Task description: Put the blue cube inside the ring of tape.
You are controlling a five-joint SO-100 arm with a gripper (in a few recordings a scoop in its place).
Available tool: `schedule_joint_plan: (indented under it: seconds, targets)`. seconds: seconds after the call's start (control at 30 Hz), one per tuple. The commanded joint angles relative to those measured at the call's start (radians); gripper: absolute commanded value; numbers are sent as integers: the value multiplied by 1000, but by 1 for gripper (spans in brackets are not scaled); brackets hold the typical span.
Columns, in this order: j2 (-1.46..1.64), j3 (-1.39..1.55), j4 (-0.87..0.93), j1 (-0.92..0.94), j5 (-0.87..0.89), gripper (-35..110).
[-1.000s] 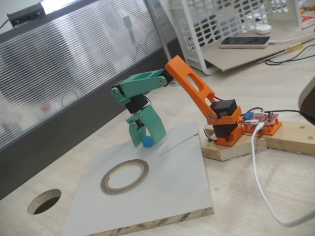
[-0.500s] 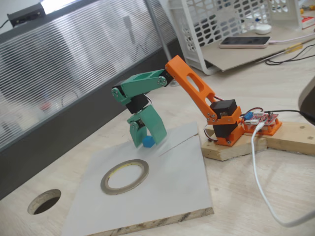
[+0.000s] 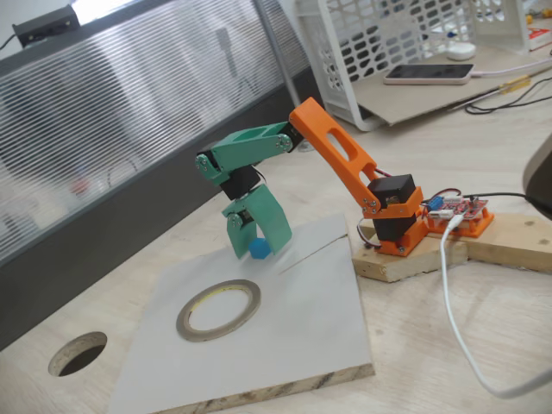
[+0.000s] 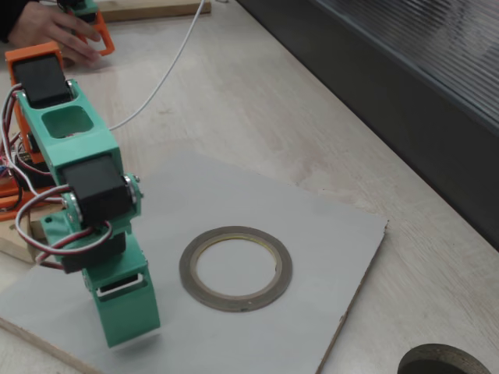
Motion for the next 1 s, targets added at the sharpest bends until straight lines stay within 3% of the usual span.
schedule_joint_plan:
  seconds: [0.0,0.27,0.43,0.77,0.97]
  targets:
    - [26,-5,-5,2,9,67]
    - [26,-6,-11,0,9,67]
    - [26,-5,-106,2,5,66]
    - [26,-8,-160,6,3,43]
    - [26,-8,-160,3,6,38]
